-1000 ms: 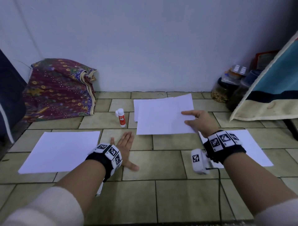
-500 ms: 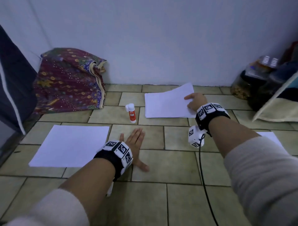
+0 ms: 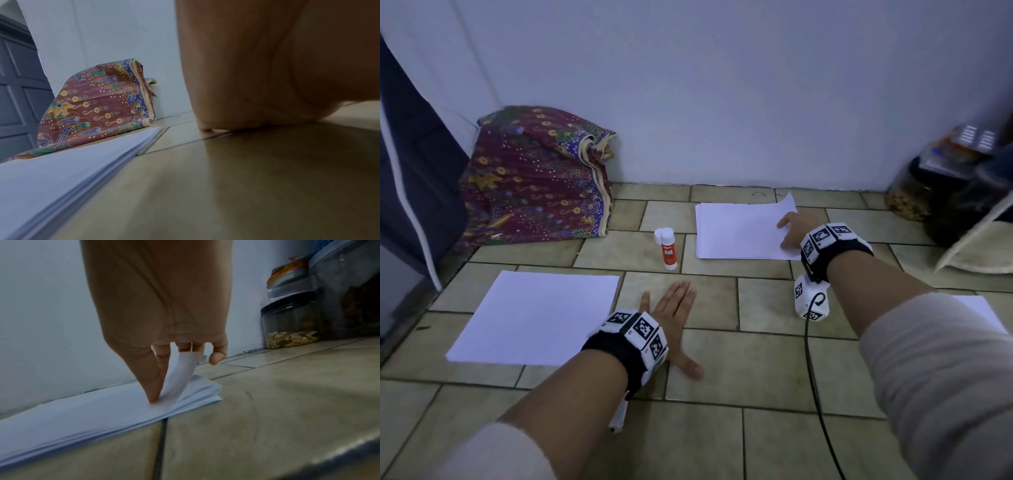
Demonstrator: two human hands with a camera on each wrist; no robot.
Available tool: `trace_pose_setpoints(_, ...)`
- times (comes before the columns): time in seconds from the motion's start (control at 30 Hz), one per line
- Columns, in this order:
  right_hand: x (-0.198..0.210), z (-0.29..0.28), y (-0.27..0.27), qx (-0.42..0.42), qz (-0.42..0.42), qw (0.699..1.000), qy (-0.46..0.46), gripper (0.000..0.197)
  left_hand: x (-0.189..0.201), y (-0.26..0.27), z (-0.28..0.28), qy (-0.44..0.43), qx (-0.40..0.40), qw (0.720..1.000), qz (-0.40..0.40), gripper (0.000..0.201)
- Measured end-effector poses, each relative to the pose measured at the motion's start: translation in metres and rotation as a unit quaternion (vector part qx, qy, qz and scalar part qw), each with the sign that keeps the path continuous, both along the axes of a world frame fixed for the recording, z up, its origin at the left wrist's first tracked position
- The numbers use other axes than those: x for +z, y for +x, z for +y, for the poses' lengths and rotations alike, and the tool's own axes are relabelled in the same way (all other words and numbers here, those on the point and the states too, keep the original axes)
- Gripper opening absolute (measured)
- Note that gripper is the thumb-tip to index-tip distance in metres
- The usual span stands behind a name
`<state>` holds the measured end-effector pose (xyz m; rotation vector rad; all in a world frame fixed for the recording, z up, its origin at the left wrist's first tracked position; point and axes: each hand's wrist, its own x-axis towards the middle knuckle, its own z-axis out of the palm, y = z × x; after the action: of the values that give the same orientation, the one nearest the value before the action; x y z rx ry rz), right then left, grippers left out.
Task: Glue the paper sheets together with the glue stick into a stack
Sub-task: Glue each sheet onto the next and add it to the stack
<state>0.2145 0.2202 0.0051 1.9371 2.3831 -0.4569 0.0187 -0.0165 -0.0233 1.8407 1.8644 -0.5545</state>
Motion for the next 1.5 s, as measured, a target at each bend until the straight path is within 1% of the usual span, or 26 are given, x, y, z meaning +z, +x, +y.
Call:
trace_pose_setpoints(0.07,0.002,0.001,0.0,0.001,-0.03,1.0,-0.007,0.049,0.0,0.0,0.0,-0.002,-0.001,1.0,0.0,0.14)
trace_pose_setpoints(0.13,0.008,-0.001,0.0,-0.013,-0.051,0.999,-0.002,0.058,0.0,0.0,0.0,-0.003,0.001,1.0,0.0,0.139)
trace_pose_setpoints(0.2,0.013,-0.005,0.003,-0.026,-0.048,0.998,0.024,0.066,-0.001,0.0,-0.001,0.0,0.004,1.0,0.002,0.14)
trace_pose_setpoints(0.23,0.014,-0.011,0.006,-0.024,-0.029,0.999,0.026,0.07,-0.001,0.0,-0.001,0.004,0.006,1.0,0.005,0.14)
trace_pose_setpoints(0.3,0.012,-0.027,0.014,-0.015,0.012,1.0,0.003,0.084,-0.002,0.0,-0.001,0.009,0.007,1.0,0.01,0.14)
trace_pose_setpoints(0.37,0.008,-0.048,0.027,-0.008,0.02,0.999,-0.031,0.099,-0.003,0.0,0.0,0.013,0.005,1.0,0.013,0.141)
trace_pose_setpoints(0.43,0.003,-0.075,0.041,0.014,0.002,0.997,-0.074,0.119,-0.003,0.0,-0.001,0.013,0.003,1.0,0.011,0.154)
trace_pose_setpoints(0.47,0.003,-0.091,0.048,0.023,-0.02,0.995,-0.097,0.126,-0.003,0.0,-0.001,0.012,0.002,1.0,0.013,0.161)
trace_pose_setpoints(0.5,0.0,-0.105,0.055,0.04,-0.049,0.992,-0.113,0.13,-0.004,0.0,-0.002,0.015,0.003,1.0,0.016,0.162)
trace_pose_setpoints(0.57,0.002,-0.133,0.065,0.069,-0.111,0.981,-0.143,0.135,-0.003,0.002,-0.004,0.035,0.01,0.999,0.014,0.146)
trace_pose_setpoints(0.6,0.003,-0.143,0.069,0.075,-0.127,0.976,-0.158,0.136,-0.003,0.003,-0.004,0.043,0.013,0.999,0.012,0.141)
trace_pose_setpoints(0.67,0.003,-0.153,0.076,0.081,-0.136,0.97,-0.185,0.142,0.0,0.005,-0.004,0.043,0.017,0.999,0.009,0.139)
trace_pose_setpoints(0.73,0.003,-0.159,0.079,0.09,-0.146,0.966,-0.195,0.146,0.001,0.005,-0.004,0.038,0.019,0.999,0.002,0.147)
trace_pose_setpoints(0.8,0.0,-0.164,0.08,0.096,-0.161,0.965,-0.185,0.149,0.005,0.004,-0.003,0.025,0.02,0.999,0.0,0.169)
trace_pose_setpoints(0.83,-0.001,-0.166,0.079,0.098,-0.167,0.964,-0.18,0.15,0.006,0.005,-0.003,0.019,0.022,1.0,0.003,0.174)
trace_pose_setpoints(0.87,-0.002,-0.168,0.079,0.098,-0.172,0.964,-0.175,0.151,0.007,0.006,-0.004,0.015,0.024,1.0,0.008,0.168)
trace_pose_setpoints(0.93,-0.004,-0.169,0.078,0.095,-0.177,0.965,-0.17,0.151,0.008,0.01,-0.004,0.018,0.025,0.999,0.013,0.144)
trace_pose_setpoints(0.97,-0.003,-0.17,0.078,0.091,-0.178,0.965,-0.17,0.151,0.01,0.012,-0.004,0.019,0.026,0.999,0.015,0.137)
trace_pose_setpoints(1.1,-0.002,-0.172,0.076,0.09,-0.18,0.966,-0.163,0.149,0.012,0.014,-0.013,0.01,0.03,0.999,0.019,0.126)
trace_pose_setpoints(1.17,-0.002,-0.172,0.076,0.087,-0.179,0.966,-0.163,0.148,0.013,0.015,-0.019,0.022,0.029,0.999,0.012,0.121)
trace_pose_setpoints(1.23,-0.002,-0.172,0.077,0.084,-0.176,0.967,-0.165,0.149,0.017,0.013,-0.025,0.028,0.028,0.999,-0.017,0.114)
trace_pose_setpoints(1.3,-0.002,-0.172,0.077,0.083,-0.174,0.967,-0.166,0.15,0.024,0.002,-0.028,0.042,0.033,0.996,-0.074,0.102)
trace_pose_setpoints(1.37,-0.003,-0.173,0.077,0.083,-0.173,0.967,-0.166,0.15,0.035,-0.013,-0.03,0.081,0.069,0.986,-0.129,0.087)
trace_pose_setpoints(1.4,-0.003,-0.173,0.078,0.084,-0.172,0.968,-0.165,0.15,0.041,-0.022,-0.032,0.116,0.09,0.98,-0.132,0.084)
trace_pose_setpoints(1.47,-0.004,-0.172,0.078,0.082,-0.167,0.969,-0.161,0.151,0.05,-0.042,-0.038,0.176,0.144,0.969,-0.098,0.088)
trace_pose_setpoints(1.5,-0.004,-0.172,0.079,0.081,-0.165,0.97,-0.159,0.152,0.052,-0.054,-0.041,0.191,0.178,0.962,-0.079,0.092)
